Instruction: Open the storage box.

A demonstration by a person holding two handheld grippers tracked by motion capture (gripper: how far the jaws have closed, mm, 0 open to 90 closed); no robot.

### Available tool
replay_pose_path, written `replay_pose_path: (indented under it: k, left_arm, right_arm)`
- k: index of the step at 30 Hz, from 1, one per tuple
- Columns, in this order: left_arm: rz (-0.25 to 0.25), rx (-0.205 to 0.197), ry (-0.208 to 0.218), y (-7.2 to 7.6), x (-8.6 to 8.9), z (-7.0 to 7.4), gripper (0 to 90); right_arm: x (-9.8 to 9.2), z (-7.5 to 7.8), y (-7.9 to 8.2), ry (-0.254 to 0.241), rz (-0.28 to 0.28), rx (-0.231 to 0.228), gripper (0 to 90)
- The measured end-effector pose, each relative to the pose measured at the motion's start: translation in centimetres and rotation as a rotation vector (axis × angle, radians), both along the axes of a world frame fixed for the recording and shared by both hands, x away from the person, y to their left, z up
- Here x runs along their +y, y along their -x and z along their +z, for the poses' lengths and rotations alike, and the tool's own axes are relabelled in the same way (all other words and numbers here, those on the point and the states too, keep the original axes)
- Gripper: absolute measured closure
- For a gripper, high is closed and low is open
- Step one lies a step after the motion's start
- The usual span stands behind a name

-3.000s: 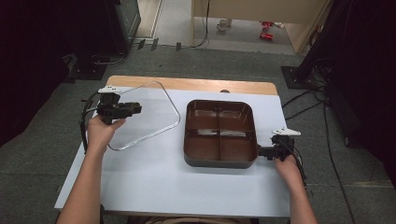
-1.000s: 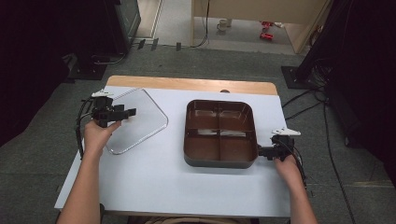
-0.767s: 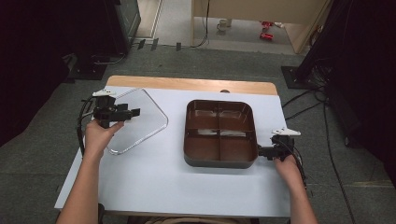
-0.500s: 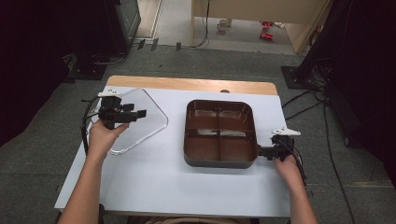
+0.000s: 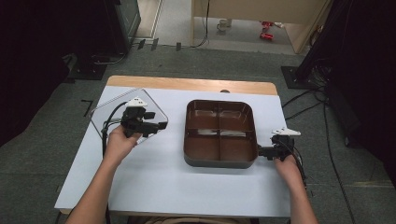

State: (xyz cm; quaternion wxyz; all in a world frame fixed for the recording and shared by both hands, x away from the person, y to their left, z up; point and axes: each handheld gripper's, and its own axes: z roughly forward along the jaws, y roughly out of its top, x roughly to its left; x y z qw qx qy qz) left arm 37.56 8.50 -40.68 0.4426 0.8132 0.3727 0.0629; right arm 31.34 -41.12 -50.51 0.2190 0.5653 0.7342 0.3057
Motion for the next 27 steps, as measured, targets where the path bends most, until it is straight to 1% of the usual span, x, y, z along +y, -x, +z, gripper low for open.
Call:
replay_pose_path:
  k: [1, 3, 4, 6, 8, 11, 14, 15, 17, 18, 19, 20, 21, 22, 24, 25, 27]
  left_arm:
    - [-0.004, 0.011, 0.008, 0.1, -0.3, -0.4, 27.5]
    - [-0.022, 0.013, 0.006, 0.2, -0.8, -1.0, 25.8]
    - [-0.022, 0.013, 0.006, 0.2, -0.8, -1.0, 25.3]
    - [-0.054, 0.022, -0.011, 0.4, -1.5, -1.9, 23.6]
    - [-0.081, 0.019, -0.03, 0.7, -2.1, -2.7, 22.9]
    - [-0.097, 0.016, -0.054, 0.9, -2.9, -3.6, 22.9]
    - [-0.112, 0.035, -0.078, 1.0, -3.7, -4.5, 23.0]
    - [-0.12, 0.038, -0.092, 1.1, -4.0, -4.9, 23.0]
    - [-0.13, 0.039, -0.099, 1.1, -4.4, -5.4, 23.0]
    - [-0.134, 0.047, -0.099, 1.1, -4.6, -5.7, 23.1]
    - [-0.134, 0.047, -0.099, 1.1, -4.6, -5.7, 23.1]
    - [-0.126, 0.045, -0.137, 1.1, -5.1, -6.4, 25.7]
    - [-0.123, 0.039, -0.156, 1.0, -5.3, -6.6, 26.0]
    - [-0.123, 0.04, -0.163, 1.0, -5.3, -6.9, 26.0]
    - [-0.122, 0.06, -0.162, 0.7, -5.3, -7.3, 25.8]
    - [-0.124, 0.068, -0.171, 0.6, -5.3, -7.5, 25.8]
    - [-0.122, 0.066, -0.179, 0.6, -5.4, -7.6, 25.6]
  right_arm:
    - [0.0, 0.0, 0.0, 0.0, 0.0, 0.0, 0.0]
    - [0.0, 0.0, 0.0, 0.0, 0.0, 0.0, 0.0]
    - [0.0, 0.0, 0.0, 0.0, 0.0, 0.0, 0.0]
    - [0.0, 0.0, 0.0, 0.0, 0.0, 0.0, 0.0]
    - [0.0, 0.0, 0.0, 0.0, 0.0, 0.0, 0.0]
    - [0.0, 0.0, 0.0, 0.0, 0.0, 0.0, 0.0]
    - [0.0, 0.0, 0.0, 0.0, 0.0, 0.0, 0.0]
    - [0.0, 0.0, 0.0, 0.0, 0.0, 0.0, 0.0]
    - [0.0, 0.0, 0.0, 0.0, 0.0, 0.0, 0.0]
    - [0.0, 0.0, 0.0, 0.0, 0.0, 0.0, 0.0]
    - [0.0, 0.0, 0.0, 0.0, 0.0, 0.0, 0.0]
    - [0.0, 0.0, 0.0, 0.0, 0.0, 0.0, 0.0]
    - [0.0, 0.0, 0.0, 0.0, 0.0, 0.0, 0.0]
    - [0.0, 0.0, 0.0, 0.0, 0.0, 0.0, 0.0]
    - [0.0, 0.0, 0.0, 0.0, 0.0, 0.0, 0.0]
    - [0.0, 0.0, 0.0, 0.0, 0.0, 0.0, 0.0]
    - [0.0, 0.0, 0.0, 0.0, 0.0, 0.001, 0.0]
